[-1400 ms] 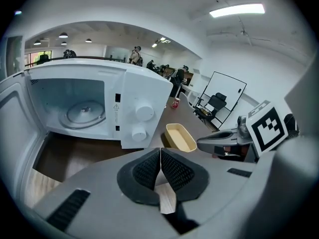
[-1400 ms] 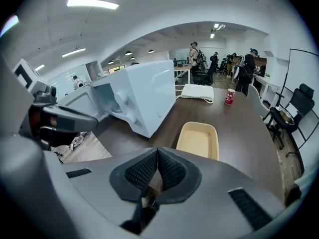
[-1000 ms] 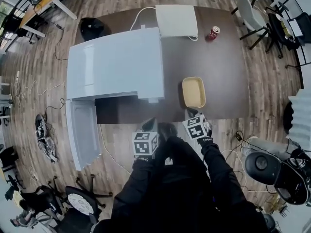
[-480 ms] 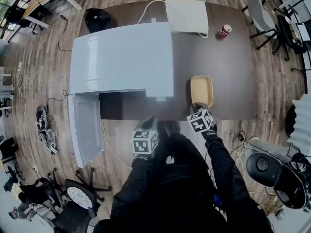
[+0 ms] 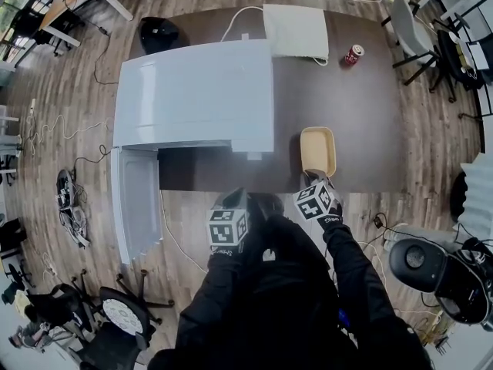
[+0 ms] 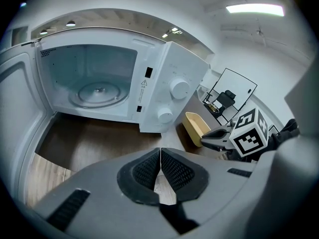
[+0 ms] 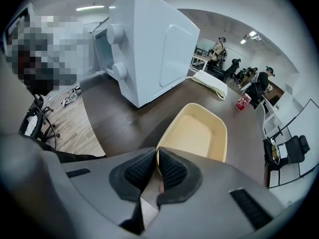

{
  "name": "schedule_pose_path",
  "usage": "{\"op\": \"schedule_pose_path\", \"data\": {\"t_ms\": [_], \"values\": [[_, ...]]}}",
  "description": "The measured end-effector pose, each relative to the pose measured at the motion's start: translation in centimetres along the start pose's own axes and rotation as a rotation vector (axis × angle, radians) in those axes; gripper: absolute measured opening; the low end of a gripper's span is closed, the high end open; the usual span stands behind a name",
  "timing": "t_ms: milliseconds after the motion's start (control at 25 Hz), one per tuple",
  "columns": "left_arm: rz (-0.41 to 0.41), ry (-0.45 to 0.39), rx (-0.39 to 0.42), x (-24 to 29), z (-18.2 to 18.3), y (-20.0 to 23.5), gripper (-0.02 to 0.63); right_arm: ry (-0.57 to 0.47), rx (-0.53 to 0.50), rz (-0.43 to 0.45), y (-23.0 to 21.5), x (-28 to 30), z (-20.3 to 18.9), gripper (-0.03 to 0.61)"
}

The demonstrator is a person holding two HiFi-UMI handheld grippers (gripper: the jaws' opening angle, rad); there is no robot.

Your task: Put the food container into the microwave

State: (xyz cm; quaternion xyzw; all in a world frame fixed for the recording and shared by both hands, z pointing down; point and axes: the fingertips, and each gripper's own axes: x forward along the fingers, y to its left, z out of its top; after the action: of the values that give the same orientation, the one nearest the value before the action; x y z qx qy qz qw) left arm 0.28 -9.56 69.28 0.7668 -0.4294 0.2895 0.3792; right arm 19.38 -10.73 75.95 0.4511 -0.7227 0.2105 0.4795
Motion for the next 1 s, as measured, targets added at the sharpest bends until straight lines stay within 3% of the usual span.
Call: {"op": "schedule_pose_path", "data": {"t_ms": [280, 1000], "values": [[0.004, -0.027, -0.016, -1.0, -0.7, -0.6, 0.034, -0.035, -0.034, 0.008, 1.8, -2.7, 0.5, 0.035], [0.079, -0.082, -0.148, -4.5, -4.5, 1.7, 0.034, -0.058, -0.161, 0.205, 13.5, -6.7, 0.9, 0.035]]}}
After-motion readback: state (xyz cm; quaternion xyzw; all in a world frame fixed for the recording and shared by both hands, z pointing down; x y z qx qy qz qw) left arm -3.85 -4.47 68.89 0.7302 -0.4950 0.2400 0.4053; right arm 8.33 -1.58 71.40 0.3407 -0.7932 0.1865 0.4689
